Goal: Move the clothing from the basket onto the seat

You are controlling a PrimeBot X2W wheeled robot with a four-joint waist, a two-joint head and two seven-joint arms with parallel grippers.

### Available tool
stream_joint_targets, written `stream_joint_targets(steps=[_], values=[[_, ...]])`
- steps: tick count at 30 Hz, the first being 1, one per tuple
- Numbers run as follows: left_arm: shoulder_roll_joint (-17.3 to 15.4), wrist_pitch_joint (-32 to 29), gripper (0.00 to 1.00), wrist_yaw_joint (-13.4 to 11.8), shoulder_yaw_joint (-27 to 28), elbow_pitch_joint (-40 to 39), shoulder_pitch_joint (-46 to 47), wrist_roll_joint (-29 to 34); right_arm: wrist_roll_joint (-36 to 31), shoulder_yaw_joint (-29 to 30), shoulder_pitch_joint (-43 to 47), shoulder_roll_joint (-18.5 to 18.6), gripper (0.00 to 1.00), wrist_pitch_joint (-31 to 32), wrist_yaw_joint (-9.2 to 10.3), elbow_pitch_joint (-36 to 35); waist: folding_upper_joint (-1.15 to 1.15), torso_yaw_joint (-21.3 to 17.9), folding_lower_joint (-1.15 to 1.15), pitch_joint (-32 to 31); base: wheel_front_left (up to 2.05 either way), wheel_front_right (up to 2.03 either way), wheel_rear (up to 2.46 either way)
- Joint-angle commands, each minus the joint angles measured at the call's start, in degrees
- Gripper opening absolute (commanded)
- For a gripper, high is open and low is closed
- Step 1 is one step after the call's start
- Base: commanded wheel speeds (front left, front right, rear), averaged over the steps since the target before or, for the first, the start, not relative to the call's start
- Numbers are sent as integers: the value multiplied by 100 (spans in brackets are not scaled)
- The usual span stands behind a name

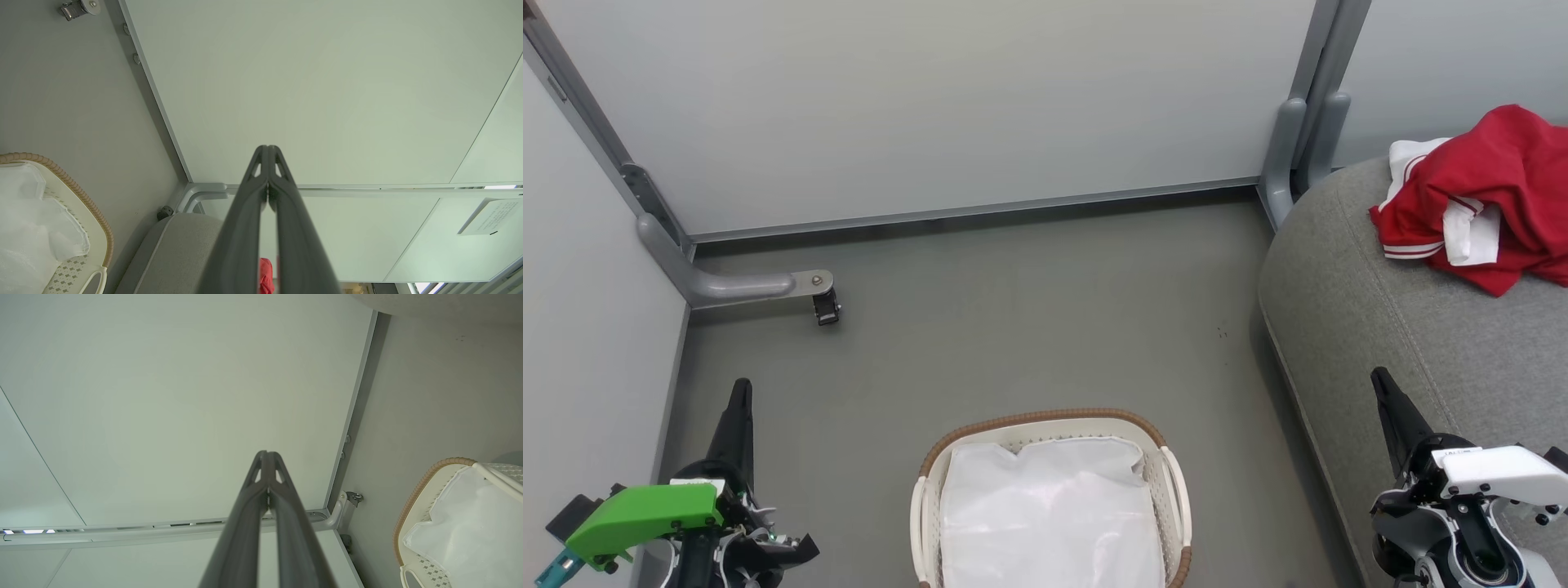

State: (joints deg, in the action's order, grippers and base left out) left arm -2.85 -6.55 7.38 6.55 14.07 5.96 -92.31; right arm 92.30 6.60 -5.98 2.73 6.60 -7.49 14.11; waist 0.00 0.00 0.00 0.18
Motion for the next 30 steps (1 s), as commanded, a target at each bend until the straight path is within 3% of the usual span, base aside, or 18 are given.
stream_joint_targets(steps=[1,30], values=[[-1,-16,0,31,10,-10,59,-20,11,11,-45,29,0,16,0,-25,0,0,0,0,0,0,0],[-1,-15,0,31,9,-9,59,-20,11,11,-45,29,0,16,0,-25,0,0,0,0,0,0,0]])
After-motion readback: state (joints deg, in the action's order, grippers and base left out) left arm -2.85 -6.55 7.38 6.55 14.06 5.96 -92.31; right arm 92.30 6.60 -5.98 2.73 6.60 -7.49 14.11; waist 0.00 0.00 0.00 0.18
